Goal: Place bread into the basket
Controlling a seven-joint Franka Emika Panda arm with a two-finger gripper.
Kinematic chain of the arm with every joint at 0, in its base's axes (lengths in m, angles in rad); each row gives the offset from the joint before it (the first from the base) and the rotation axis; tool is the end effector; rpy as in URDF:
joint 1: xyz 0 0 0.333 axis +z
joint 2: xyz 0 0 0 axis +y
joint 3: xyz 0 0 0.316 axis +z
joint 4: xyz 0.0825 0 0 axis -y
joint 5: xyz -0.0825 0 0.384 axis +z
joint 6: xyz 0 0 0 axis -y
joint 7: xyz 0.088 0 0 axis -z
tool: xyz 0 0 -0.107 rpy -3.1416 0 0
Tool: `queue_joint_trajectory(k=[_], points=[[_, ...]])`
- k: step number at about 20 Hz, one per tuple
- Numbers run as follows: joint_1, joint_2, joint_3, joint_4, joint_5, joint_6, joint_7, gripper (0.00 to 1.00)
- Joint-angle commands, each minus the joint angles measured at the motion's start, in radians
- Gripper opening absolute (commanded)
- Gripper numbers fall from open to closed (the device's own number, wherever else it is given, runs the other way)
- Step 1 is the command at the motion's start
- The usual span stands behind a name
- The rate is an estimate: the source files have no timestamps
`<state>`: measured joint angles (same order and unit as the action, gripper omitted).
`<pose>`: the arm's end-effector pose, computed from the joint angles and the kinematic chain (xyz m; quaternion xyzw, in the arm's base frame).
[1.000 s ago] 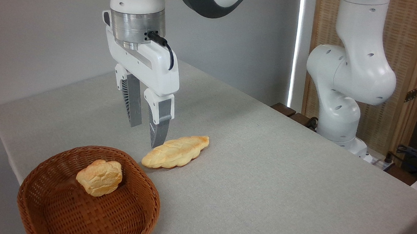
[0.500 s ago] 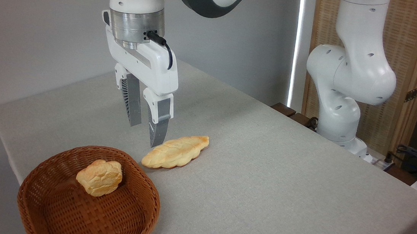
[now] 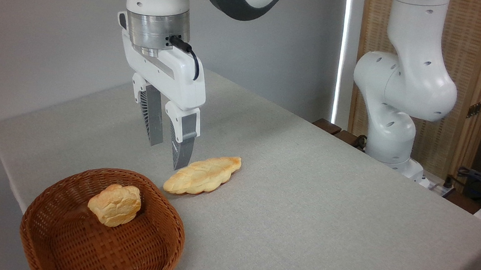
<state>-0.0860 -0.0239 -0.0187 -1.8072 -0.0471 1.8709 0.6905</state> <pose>0.5613 -0.0627 0.5517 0.9232 -0.3812 0.0484 0.0090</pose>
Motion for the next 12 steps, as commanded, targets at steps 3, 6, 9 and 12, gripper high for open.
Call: queue_joint_trajectory(k=[3, 6, 9, 12], points=[[-0.003, 0.007, 0.000, 0.017, -0.002, -0.018, -0.013, 1.00], [-0.003, 0.007, 0.000, 0.017, 0.000, -0.021, -0.013, 1.00], [-0.003, 0.005, 0.000, 0.017, -0.003, -0.021, -0.016, 1.00], [-0.003, 0.005, 0.002, 0.017, -0.002, -0.022, -0.017, 1.00]])
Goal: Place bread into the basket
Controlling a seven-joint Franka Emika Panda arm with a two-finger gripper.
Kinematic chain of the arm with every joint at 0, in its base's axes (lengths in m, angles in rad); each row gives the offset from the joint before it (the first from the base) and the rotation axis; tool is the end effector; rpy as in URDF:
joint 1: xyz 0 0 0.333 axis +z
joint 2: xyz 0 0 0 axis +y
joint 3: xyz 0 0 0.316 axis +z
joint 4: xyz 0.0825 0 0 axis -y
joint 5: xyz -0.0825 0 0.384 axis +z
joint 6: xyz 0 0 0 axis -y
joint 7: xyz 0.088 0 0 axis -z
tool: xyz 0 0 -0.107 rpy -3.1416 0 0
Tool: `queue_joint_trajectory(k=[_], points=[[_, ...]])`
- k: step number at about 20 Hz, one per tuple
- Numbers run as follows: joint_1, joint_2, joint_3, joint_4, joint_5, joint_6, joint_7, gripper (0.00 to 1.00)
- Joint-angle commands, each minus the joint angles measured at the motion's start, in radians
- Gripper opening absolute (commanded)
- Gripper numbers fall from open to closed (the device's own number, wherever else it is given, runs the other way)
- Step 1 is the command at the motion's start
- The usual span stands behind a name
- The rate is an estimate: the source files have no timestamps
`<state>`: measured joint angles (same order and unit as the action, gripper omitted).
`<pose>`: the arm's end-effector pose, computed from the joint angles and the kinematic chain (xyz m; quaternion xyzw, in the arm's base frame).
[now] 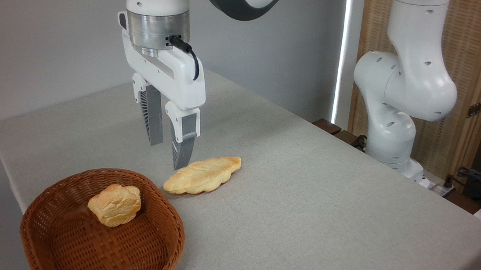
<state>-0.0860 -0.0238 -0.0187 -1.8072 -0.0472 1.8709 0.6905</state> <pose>0.5613 -0.0627 0.5517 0.9232 -0.3812 0.0484 0.0090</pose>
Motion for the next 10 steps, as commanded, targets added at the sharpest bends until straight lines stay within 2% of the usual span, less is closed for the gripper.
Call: queue_joint_trajectory(k=[1, 10], points=[[-0.003, 0.005, 0.002, 0.015, -0.002, -0.022, -0.017, 1.00], [-0.001, 0.004, 0.005, 0.017, -0.002, -0.024, -0.014, 1.00]])
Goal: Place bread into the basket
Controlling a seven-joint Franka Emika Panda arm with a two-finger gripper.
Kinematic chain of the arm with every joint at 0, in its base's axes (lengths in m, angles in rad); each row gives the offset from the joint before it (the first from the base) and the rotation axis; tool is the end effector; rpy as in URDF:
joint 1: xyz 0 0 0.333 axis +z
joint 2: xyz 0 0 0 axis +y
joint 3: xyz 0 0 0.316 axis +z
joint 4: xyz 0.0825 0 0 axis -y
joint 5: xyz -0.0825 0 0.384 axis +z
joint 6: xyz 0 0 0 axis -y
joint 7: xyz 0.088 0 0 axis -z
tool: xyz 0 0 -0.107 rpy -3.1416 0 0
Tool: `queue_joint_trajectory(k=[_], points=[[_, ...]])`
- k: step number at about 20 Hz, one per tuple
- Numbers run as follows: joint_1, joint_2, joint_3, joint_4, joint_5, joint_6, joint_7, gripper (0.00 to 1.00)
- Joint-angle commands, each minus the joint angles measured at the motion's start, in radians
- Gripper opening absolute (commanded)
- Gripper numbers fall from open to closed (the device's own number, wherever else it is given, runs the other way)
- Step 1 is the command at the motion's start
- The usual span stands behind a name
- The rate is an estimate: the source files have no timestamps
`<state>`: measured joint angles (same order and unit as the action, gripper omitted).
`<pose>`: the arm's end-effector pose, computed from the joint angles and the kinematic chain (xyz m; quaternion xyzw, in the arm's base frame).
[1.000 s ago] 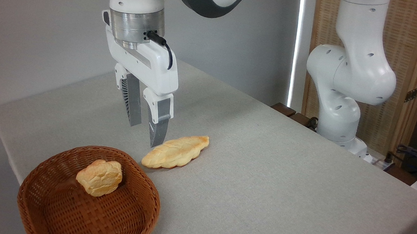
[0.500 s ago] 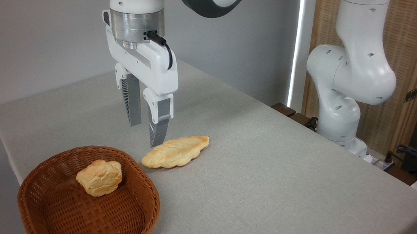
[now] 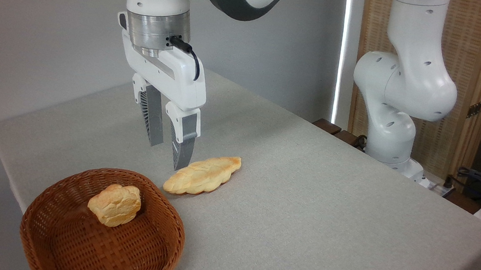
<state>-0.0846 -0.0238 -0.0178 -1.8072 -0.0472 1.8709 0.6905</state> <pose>0.5614 -0.0614 0.5517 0.9236 -0.3802 0.0484 0.0090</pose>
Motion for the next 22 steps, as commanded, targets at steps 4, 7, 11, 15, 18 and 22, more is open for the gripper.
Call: queue_joint_trajectory(k=[4, 7, 11, 15, 18, 22], points=[[-0.003, 0.004, 0.005, 0.017, -0.002, -0.024, -0.014, 1.00], [-0.003, 0.004, 0.001, 0.017, -0.002, -0.026, -0.017, 1.00], [-0.004, 0.004, -0.002, 0.015, -0.002, -0.026, -0.020, 1.00], [-0.004, 0.007, -0.011, 0.015, -0.002, -0.026, -0.034, 1.00], [-0.006, 0.030, -0.051, -0.001, -0.002, -0.024, -0.034, 1.00], [-0.015, 0.030, -0.082, -0.087, -0.002, 0.025, -0.022, 1.00]])
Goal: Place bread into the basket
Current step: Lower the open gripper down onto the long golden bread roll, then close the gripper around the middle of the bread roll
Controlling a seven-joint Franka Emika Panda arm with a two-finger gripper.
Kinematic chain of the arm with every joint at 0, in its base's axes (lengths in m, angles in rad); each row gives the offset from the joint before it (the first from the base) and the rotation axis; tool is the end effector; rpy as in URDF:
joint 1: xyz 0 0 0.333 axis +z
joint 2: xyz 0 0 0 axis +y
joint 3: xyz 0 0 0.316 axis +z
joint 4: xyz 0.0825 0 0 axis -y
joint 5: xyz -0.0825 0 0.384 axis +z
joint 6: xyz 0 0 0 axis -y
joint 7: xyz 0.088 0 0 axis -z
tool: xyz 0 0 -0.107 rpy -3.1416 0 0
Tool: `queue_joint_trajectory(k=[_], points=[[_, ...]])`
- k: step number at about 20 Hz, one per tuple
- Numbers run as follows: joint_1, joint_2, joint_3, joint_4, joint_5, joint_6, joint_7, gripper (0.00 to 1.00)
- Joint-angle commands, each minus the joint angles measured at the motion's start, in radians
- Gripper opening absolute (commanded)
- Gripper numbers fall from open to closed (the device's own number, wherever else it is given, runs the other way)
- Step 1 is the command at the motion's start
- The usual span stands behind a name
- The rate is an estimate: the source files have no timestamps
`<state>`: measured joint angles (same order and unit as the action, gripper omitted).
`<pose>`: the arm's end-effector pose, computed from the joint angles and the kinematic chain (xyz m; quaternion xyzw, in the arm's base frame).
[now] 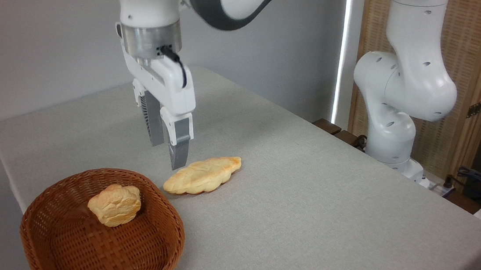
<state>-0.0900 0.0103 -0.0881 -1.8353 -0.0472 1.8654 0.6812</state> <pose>0.5583 -0.1040 0.5182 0.9116 -0.4104 0.0154 0.0199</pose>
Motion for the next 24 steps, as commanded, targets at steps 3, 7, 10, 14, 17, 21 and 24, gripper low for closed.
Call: queue_joint_trajectory(k=[3, 7, 10, 14, 17, 21, 24], points=[[-0.037, -0.009, -0.016, -0.125, -0.002, 0.038, -0.011, 1.00], [-0.057, -0.012, -0.016, -0.202, 0.003, 0.096, -0.012, 1.00], [-0.059, -0.006, -0.016, -0.228, 0.003, 0.118, -0.012, 1.00], [-0.066, -0.003, -0.016, -0.252, 0.009, 0.129, -0.009, 1.00], [-0.068, 0.002, -0.016, -0.256, 0.012, 0.130, -0.009, 1.00], [-0.066, 0.005, -0.016, -0.256, 0.009, 0.129, -0.003, 0.47], [-0.066, 0.007, -0.016, -0.256, 0.004, 0.124, -0.002, 0.38]])
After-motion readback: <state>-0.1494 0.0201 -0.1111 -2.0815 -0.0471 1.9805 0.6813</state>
